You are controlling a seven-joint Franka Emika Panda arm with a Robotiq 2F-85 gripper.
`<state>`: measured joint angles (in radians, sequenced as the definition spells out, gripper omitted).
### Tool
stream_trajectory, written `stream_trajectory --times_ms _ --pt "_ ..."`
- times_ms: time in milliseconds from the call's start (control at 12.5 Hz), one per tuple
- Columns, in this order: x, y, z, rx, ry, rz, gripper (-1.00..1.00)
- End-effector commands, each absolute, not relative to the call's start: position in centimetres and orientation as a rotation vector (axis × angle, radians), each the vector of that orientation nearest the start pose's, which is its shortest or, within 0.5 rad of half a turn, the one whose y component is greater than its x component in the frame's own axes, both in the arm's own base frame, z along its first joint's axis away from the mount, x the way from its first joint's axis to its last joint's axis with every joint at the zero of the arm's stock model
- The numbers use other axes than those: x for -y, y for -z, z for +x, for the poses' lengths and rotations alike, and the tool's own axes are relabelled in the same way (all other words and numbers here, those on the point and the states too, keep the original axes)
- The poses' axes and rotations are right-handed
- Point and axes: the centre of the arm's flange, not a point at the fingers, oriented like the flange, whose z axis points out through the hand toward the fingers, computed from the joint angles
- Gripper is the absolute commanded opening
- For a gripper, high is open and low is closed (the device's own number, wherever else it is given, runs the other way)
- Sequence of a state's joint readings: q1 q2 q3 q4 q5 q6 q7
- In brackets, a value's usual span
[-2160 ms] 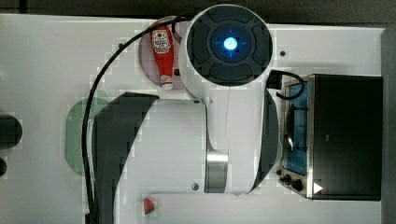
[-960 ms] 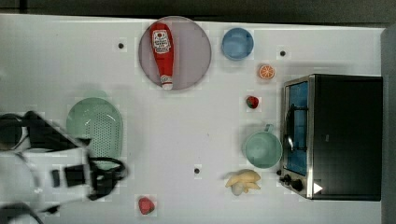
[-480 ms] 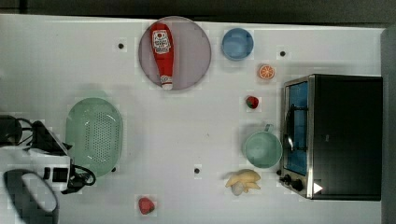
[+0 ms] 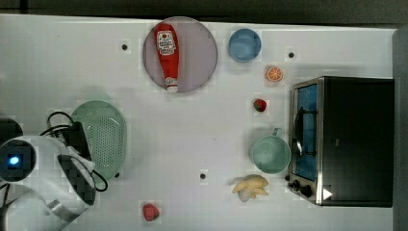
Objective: Drag strainer left to right.
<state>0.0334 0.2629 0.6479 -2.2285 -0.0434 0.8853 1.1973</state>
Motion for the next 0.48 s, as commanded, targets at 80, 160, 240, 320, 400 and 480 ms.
stream_trajectory --times_ms 80,160,240,320,400,480 --pt "-33.0 -23.9 42.8 -2.088 -0.201 -2.292 1.00" --pt "-33.0 -22.6 42.9 -2.117 -0.212 -2.262 1.00" --pt "-32.8 -21.4 43.0 -2.134 -0.214 -2.247 1.00" --pt "-32.4 -20.2 43.2 -2.125 -0.206 -2.258 1.00" --pt "-31.9 -19.0 43.4 -2.116 -0.196 -2.267 1.00" --pt "-31.5 -18.0 43.6 -2.117 -0.196 -2.262 1.00"
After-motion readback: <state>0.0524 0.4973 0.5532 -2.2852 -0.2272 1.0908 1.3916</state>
